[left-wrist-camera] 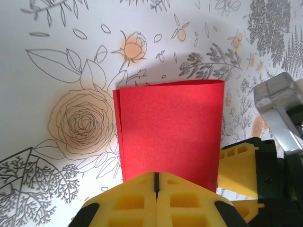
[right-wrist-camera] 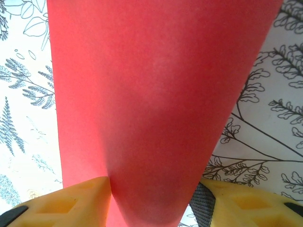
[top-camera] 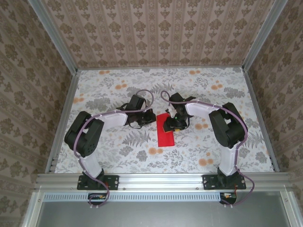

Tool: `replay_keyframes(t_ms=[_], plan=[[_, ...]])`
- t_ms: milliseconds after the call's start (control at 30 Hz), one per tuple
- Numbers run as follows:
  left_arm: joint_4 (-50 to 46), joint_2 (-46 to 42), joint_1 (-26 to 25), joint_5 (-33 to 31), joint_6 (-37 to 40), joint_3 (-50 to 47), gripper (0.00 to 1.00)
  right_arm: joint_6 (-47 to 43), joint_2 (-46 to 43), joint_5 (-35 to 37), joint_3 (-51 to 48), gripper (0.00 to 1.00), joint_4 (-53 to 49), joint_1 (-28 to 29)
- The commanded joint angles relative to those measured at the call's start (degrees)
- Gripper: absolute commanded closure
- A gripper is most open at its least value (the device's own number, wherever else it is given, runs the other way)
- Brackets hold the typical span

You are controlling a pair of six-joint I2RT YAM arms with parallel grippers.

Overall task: Fold a paper plane with a square sheet of paper (pick it up from the middle)
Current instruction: Hold the square sheet of paper at the center of the table.

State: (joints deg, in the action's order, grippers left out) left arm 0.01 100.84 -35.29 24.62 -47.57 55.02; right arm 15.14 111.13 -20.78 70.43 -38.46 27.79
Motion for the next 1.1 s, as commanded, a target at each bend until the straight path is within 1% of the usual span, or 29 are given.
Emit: replay_keyframes(t_ms=[0, 67, 233, 400, 767, 1067], plan=[[-0.9, -2.0, 0.7, -2.4, 0.2, -1.3, 1.00, -1.2, 6.6, 11.1, -3.6, 0.47, -6.5, -0.1], [-0.8, -1.7, 0.7, -1.8, 0.2, -1.2, 1.00, -1.1, 6.8, 11.2, -3.4, 0.47, -6.6, -0.1], [1.8, 0.1, 0.8, 2.2, -0.6, -1.1, 1.00, -1.3, 7.3, 11.8, -2.8, 0.47, -7.3, 0.0], [2.6, 1.3, 0.6, 3.9, -0.8, -0.9, 1.00, -1.7, 7.6, 12.7, -2.2, 0.47, -8.3, 0.2], [2.1, 2.9, 0.4, 4.3, -1.0, -0.5, 1.00, -1.4, 8.8, 14.9, -0.8, 0.47, -9.8, 0.9], [2.5, 4.4, -0.4, 6.0, -0.9, 0.4, 1.00, -1.2, 9.6, 15.9, -0.4, 0.48, -10.3, 1.1]])
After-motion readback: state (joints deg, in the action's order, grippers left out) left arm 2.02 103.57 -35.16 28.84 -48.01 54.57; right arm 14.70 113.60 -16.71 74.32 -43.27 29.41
